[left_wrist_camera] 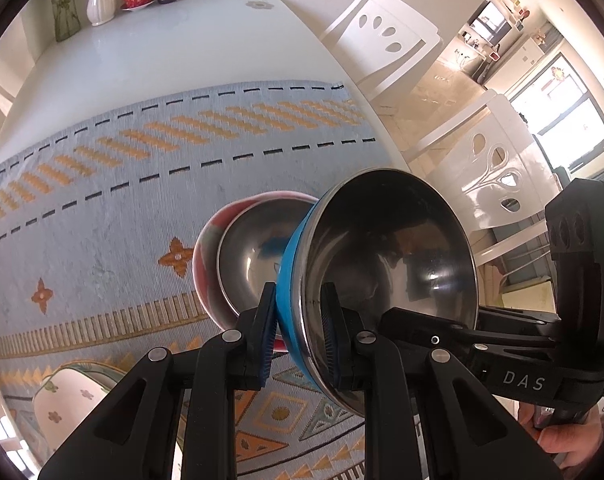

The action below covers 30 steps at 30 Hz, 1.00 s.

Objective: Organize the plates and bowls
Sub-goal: 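Lower the blue steel bowl into the nested pink bowls with both grippers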

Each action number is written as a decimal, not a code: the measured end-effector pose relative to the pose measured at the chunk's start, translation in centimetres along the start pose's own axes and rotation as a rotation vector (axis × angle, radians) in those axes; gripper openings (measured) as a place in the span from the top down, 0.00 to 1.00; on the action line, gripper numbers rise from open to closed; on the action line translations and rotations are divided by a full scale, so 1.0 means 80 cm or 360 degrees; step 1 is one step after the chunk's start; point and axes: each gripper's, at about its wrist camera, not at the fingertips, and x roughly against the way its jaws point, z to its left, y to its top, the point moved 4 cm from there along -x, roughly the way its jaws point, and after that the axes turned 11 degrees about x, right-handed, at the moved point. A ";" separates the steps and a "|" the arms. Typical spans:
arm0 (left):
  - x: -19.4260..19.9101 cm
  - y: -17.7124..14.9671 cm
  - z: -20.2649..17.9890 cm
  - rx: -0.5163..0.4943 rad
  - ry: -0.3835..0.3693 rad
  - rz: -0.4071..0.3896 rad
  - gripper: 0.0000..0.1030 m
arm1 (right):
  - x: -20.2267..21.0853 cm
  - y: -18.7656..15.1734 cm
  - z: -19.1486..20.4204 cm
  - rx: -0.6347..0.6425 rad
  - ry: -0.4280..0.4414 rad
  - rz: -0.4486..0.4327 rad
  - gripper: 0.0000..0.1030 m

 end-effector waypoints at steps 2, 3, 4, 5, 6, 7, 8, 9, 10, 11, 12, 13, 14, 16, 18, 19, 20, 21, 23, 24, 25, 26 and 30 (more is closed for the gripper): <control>-0.003 -0.002 0.001 0.0005 0.0004 0.0011 0.84 | -0.002 -0.002 -0.001 0.0005 -0.0002 0.0006 0.76; -0.005 -0.003 0.002 0.0009 0.0005 0.0017 0.84 | -0.003 -0.002 -0.001 0.0007 -0.0004 0.0008 0.76; -0.007 -0.004 0.003 0.0010 0.0006 0.0023 0.84 | -0.004 -0.003 -0.002 0.0006 -0.0006 0.0012 0.76; -0.009 -0.004 0.004 0.0016 0.0007 0.0031 0.84 | -0.006 -0.003 -0.003 0.0004 -0.0007 0.0015 0.76; -0.012 -0.005 0.005 0.0029 0.0002 0.0043 0.84 | -0.008 -0.004 -0.004 0.0002 -0.0007 0.0017 0.76; -0.016 -0.007 0.008 0.0051 -0.0011 0.0065 0.84 | -0.011 -0.004 -0.005 0.0000 -0.0005 0.0022 0.76; -0.019 -0.008 0.011 0.0068 -0.0021 0.0080 0.84 | -0.013 -0.005 -0.007 -0.0002 -0.0003 0.0029 0.76; -0.021 -0.009 0.012 0.0075 -0.0024 0.0082 0.84 | -0.016 -0.005 -0.009 -0.0005 -0.0009 0.0036 0.76; -0.023 -0.010 0.014 0.0076 -0.0018 0.0086 0.84 | -0.018 -0.004 -0.010 -0.0006 -0.0010 0.0035 0.76; -0.026 -0.012 0.015 0.0076 -0.0010 0.0092 0.84 | -0.019 -0.004 -0.012 -0.0007 -0.0006 0.0028 0.76; -0.026 -0.012 0.016 0.0076 -0.0003 0.0085 0.84 | -0.021 -0.003 -0.013 -0.0009 -0.0004 0.0032 0.76; -0.027 -0.011 0.017 0.0078 0.0004 0.0077 0.84 | -0.023 -0.002 -0.013 -0.0015 -0.0004 0.0040 0.76; -0.026 -0.009 0.018 0.0084 0.0010 0.0073 0.84 | -0.025 -0.001 -0.013 -0.0017 -0.0008 0.0045 0.76; -0.025 -0.001 0.023 0.0107 0.0020 0.0062 0.84 | -0.029 0.005 -0.010 0.0004 -0.0025 0.0052 0.76; -0.023 0.009 0.027 0.0105 0.0047 0.0044 0.84 | -0.033 0.014 -0.006 0.0014 -0.0032 0.0059 0.76; -0.022 0.013 0.029 0.0107 0.0054 0.0035 0.84 | -0.033 0.020 -0.003 0.0021 -0.0031 0.0049 0.76; -0.022 0.017 0.032 0.0111 0.0060 0.0030 0.83 | -0.032 0.024 0.001 0.0034 -0.0031 0.0040 0.76; -0.023 0.021 0.035 0.0117 0.0071 0.0031 0.84 | -0.032 0.032 0.006 0.0054 -0.0034 0.0031 0.76; -0.027 0.026 0.043 0.0131 0.0089 0.0043 0.83 | -0.036 0.043 0.011 0.0071 -0.0032 0.0032 0.76; -0.029 0.028 0.045 0.0136 0.0093 0.0045 0.83 | -0.039 0.047 0.012 0.0075 -0.0031 0.0038 0.76; -0.030 0.029 0.048 0.0144 0.0097 0.0045 0.83 | -0.043 0.051 0.013 0.0079 -0.0033 0.0049 0.76; -0.033 0.030 0.050 0.0147 0.0102 0.0051 0.82 | -0.046 0.054 0.014 0.0084 -0.0036 0.0055 0.76; -0.043 0.026 0.055 0.0156 0.0106 0.0094 0.82 | -0.057 0.058 0.016 0.0104 -0.0050 0.0079 0.75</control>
